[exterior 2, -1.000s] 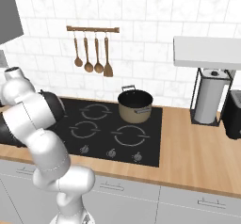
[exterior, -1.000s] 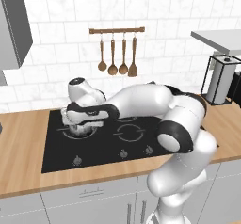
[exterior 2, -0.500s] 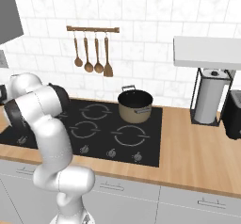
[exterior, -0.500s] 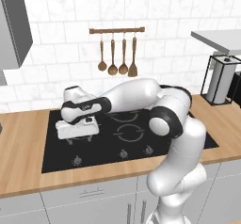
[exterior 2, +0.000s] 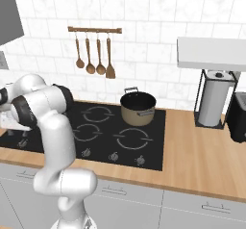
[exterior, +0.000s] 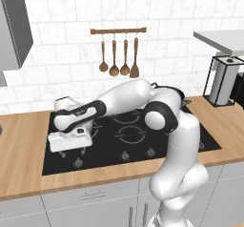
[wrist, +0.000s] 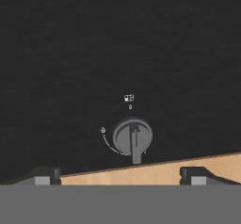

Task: Pick the kettle from the counter and place it on a stove burner. Then turn the burner on.

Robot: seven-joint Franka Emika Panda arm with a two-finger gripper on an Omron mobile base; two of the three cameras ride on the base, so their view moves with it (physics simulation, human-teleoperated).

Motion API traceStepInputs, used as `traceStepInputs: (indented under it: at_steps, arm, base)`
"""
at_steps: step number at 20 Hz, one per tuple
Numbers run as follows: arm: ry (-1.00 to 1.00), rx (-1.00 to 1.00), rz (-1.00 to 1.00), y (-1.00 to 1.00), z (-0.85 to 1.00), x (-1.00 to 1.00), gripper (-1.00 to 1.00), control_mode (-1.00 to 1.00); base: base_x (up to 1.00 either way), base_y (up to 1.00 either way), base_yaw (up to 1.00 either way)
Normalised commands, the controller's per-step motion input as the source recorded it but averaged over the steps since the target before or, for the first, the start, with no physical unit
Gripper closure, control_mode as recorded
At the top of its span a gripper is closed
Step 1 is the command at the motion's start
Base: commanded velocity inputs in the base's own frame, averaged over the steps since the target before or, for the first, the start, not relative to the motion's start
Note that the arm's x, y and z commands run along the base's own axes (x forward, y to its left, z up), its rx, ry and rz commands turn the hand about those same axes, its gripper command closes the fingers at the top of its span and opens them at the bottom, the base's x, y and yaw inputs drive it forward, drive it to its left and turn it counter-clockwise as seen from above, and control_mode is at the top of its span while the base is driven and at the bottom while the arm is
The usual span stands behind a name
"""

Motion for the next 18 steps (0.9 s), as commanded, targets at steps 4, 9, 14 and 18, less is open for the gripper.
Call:
traceStepInputs:
  at_steps: [4,9,14,18]
  arm:
    - [0.03,0.0,-0.21,-0.09,-0.02,-0.31,-1.0,-1.0]
    - [0.01,0.0,-0.2,-0.16,-0.11,-0.15,-1.0,-1.0]
    - [0.0,0.0,-0.11,-0.25,-0.24,0.0,-1.0,-1.0]
    - [0.0,0.0,0.0,-0.06,-0.25,0.0,-1.0,-1.0]
  base:
    - [0.0,0.0,0.0]
    - [0.0,0.0,0.0]
    - [0.0,0.0,0.0]
    - [0.0,0.0,0.0]
